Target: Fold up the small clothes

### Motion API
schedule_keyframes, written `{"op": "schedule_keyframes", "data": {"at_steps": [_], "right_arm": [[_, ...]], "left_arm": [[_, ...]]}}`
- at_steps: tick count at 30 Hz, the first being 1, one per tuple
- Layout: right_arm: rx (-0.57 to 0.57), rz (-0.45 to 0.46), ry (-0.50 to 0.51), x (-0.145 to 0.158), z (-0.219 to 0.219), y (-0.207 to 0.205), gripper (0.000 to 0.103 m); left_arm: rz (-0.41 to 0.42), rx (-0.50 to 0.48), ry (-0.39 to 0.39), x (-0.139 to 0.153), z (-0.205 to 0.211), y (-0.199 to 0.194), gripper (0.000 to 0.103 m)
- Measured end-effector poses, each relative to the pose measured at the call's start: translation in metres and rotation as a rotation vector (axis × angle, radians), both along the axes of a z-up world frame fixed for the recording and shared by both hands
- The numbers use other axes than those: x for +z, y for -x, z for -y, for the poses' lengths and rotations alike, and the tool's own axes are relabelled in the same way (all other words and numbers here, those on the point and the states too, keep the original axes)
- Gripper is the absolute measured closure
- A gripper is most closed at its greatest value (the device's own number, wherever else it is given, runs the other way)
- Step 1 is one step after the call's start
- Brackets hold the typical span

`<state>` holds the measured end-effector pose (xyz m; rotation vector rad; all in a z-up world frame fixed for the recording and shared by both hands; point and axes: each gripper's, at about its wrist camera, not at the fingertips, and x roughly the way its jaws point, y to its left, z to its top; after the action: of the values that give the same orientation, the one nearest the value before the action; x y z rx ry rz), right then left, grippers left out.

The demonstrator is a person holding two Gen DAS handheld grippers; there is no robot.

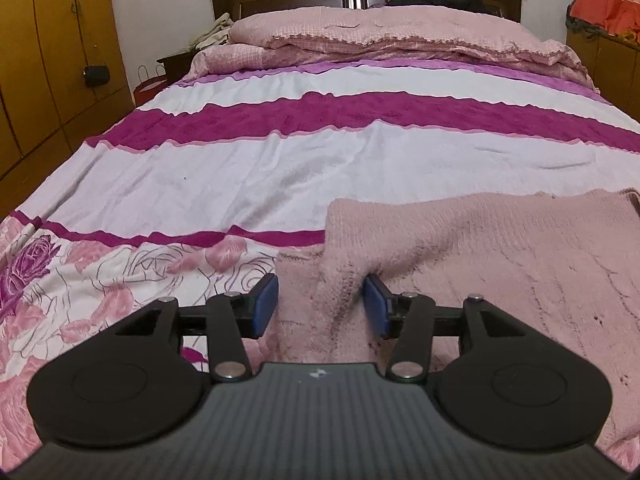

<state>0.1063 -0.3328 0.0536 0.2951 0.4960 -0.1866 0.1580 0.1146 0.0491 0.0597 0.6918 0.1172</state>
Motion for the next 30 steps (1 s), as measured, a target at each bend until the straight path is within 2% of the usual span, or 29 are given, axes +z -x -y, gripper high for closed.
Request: {"op": "schedule_keyframes", "data": {"at_steps": [3, 4, 7, 9, 11, 14, 15, 18, 20, 23, 28, 29, 30], "right_arm": [[0.018, 0.037, 0.028, 0.012, -0.005, 0.008, 0.077], [0.030, 0.048, 0.040, 0.015, -0.007, 0.009, 0.077], [0.139, 0.072, 0.086, 0.021, -0.015, 0.011, 0.077], [0.225, 0.053, 0.122, 0.020, -0.025, 0.006, 0.077], [0.291, 0.009, 0.149, 0.016, -0.032, -0.001, 0.077], [0.348, -0.063, 0.166, 0.008, -0.038, -0.015, 0.078], [0.360, -0.089, 0.179, 0.004, -0.039, -0.021, 0.078], [0.373, -0.118, 0.196, -0.002, -0.038, -0.036, 0.078], [0.363, -0.124, 0.201, -0.003, -0.037, -0.046, 0.078], [0.326, -0.117, 0.200, -0.001, -0.032, -0.057, 0.078], [0.241, -0.118, 0.171, -0.006, -0.022, -0.068, 0.078], [0.237, -0.118, 0.161, -0.006, -0.020, -0.069, 0.078], [0.235, -0.116, 0.159, -0.006, -0.020, -0.068, 0.078]], "left_arm": [[-0.003, 0.016, -0.035, -0.003, -0.001, -0.007, 0.046], [-0.004, 0.030, -0.022, -0.004, -0.003, -0.009, 0.046], [0.012, 0.034, 0.096, 0.001, -0.014, -0.007, 0.046], [0.030, 0.017, 0.145, 0.006, -0.018, -0.005, 0.046], [0.033, 0.013, 0.158, 0.011, -0.019, -0.007, 0.046], [0.005, 0.013, 0.191, 0.014, -0.023, -0.022, 0.046], [-0.028, 0.019, 0.207, 0.013, -0.024, -0.031, 0.046], [-0.121, 0.015, 0.278, 0.001, -0.030, -0.057, 0.048], [-0.158, -0.008, 0.359, -0.008, -0.036, -0.071, 0.059], [-0.157, -0.005, 0.431, -0.015, -0.044, -0.080, 0.061], [-0.134, 0.017, 0.481, -0.016, -0.054, -0.083, 0.061], [-0.128, 0.011, 0.475, -0.016, -0.054, -0.084, 0.072], [-0.091, 0.017, 0.434, -0.012, -0.052, -0.080, 0.083]]}}
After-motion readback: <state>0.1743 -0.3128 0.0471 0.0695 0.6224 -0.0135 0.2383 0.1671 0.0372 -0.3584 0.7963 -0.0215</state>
